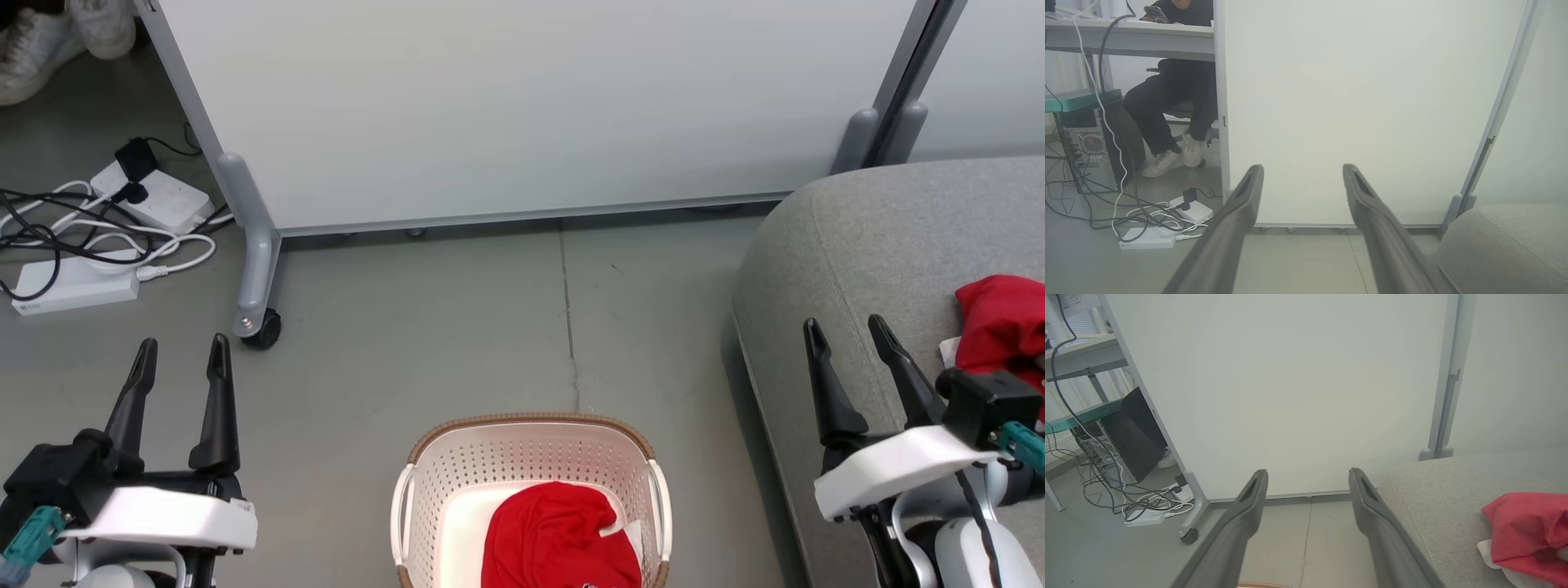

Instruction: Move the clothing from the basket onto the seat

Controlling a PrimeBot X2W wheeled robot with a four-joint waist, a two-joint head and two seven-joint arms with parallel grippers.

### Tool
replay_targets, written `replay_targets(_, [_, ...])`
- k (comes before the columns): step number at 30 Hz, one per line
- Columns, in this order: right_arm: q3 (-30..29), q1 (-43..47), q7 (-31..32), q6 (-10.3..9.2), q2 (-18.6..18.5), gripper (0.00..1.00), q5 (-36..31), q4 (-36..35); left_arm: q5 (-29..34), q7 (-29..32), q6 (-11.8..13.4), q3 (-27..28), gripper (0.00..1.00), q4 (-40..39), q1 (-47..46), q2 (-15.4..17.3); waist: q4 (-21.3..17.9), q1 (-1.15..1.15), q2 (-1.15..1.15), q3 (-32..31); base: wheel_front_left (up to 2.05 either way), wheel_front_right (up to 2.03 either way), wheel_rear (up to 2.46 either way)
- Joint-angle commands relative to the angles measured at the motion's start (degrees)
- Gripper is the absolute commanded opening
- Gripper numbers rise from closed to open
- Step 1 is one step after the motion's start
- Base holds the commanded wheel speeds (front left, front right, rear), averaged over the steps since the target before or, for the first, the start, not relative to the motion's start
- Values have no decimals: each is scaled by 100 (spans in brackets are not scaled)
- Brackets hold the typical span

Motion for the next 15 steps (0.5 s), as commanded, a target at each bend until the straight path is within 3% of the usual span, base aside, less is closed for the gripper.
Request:
replay_targets(1, [-51, 116, 22, 9, -25, 100, -8, 3, 86, -34, -118, 82, 100, -15, 99, -14, 1, 0, 0, -70, 0, 0, 0])
replay_targets(8, [-74, 366, 34, 9, -24, 100, -106, 38, 611, -36, -440, 110, 100, 132, 386, -180, -27, 0, 0, -227, 0, 0, 0])
replay_targets(15, [-60, 537, 23, 9, -24, 100, -128, 80, 858, -37, -483, 3, 100, 372, 530, -208, -45, 0, 0, -315, 0, 0, 0])
